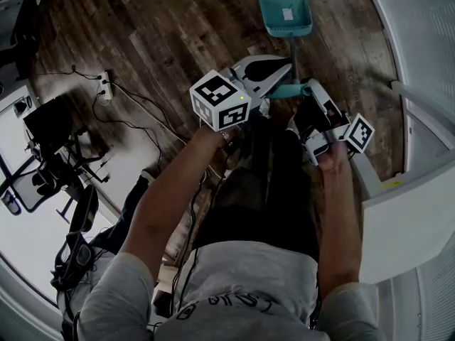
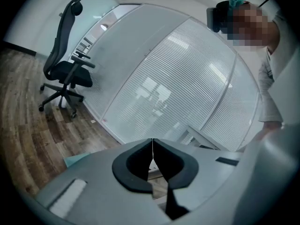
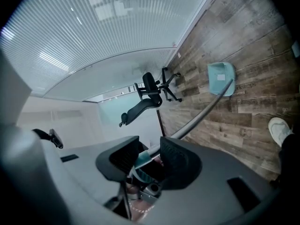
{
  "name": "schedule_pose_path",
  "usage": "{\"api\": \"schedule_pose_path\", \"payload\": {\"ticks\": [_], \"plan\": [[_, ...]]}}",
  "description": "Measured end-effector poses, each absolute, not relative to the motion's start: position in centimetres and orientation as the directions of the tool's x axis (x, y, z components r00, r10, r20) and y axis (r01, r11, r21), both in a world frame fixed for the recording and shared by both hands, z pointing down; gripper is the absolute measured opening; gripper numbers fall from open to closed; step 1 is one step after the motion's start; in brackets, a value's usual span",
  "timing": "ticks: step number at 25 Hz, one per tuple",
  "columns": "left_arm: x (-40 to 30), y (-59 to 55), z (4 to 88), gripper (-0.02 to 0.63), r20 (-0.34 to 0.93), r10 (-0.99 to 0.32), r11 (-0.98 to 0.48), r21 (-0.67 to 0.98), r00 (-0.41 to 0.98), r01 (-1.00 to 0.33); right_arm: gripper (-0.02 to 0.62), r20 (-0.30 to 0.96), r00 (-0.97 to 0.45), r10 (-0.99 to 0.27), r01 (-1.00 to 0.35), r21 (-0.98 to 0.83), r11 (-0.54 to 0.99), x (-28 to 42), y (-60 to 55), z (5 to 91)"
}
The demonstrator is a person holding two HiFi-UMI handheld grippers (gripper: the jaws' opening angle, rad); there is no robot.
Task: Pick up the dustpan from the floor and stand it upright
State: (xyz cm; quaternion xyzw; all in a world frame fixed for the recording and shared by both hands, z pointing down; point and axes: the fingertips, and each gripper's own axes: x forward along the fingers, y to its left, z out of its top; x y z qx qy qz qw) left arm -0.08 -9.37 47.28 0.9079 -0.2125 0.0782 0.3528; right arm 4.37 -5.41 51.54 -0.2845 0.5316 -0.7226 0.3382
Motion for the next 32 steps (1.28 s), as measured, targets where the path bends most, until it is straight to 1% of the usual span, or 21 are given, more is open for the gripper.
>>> {"api": "schedule_pose_path", "payload": {"ticks": [10, 17, 19, 24, 26, 32], "plan": [[0.0, -8.3, 47.8, 0.003, 0.306, -0.356, -0.652, 0.595, 0.883, -0.469, 0.115, 0.052, -0.579, -0.814, 0.191, -0.961, -0.198, 6.5, -4.1, 51.7], [0.7, -8.4, 45.9, 0.003, 0.290, -0.376, -0.657, 0.586, 0.880, -0.474, 0.121, 0.045, -0.566, -0.823, 0.181, -0.967, -0.178, 7.9, -3.9, 50.1], [0.4, -8.8, 45.8, 0.003, 0.291, -0.388, -0.655, 0.580, 0.874, -0.484, 0.123, 0.057, -0.572, -0.818, 0.144, -0.975, -0.169, 8.0, -4.1, 50.0], [0.3, -9.7, 42.4, 0.003, 0.291, -0.424, -0.654, 0.557, 0.858, -0.512, 0.127, 0.132, -0.587, -0.799, -0.037, -0.990, -0.137, 9.4, -4.9, 46.5], [0.1, -10.1, 41.0, 0.003, 0.293, -0.439, -0.653, 0.546, 0.849, -0.526, 0.129, 0.148, -0.587, -0.796, -0.071, -0.989, -0.131, 9.8, -5.3, 45.1], [-2.2, -10.1, 40.4, 0.003, 0.310, -0.483, -0.631, 0.525, 0.819, -0.571, 0.129, 0.174, -0.583, -0.794, -0.137, -0.984, -0.115, 10.1, -5.8, 44.0]]}}
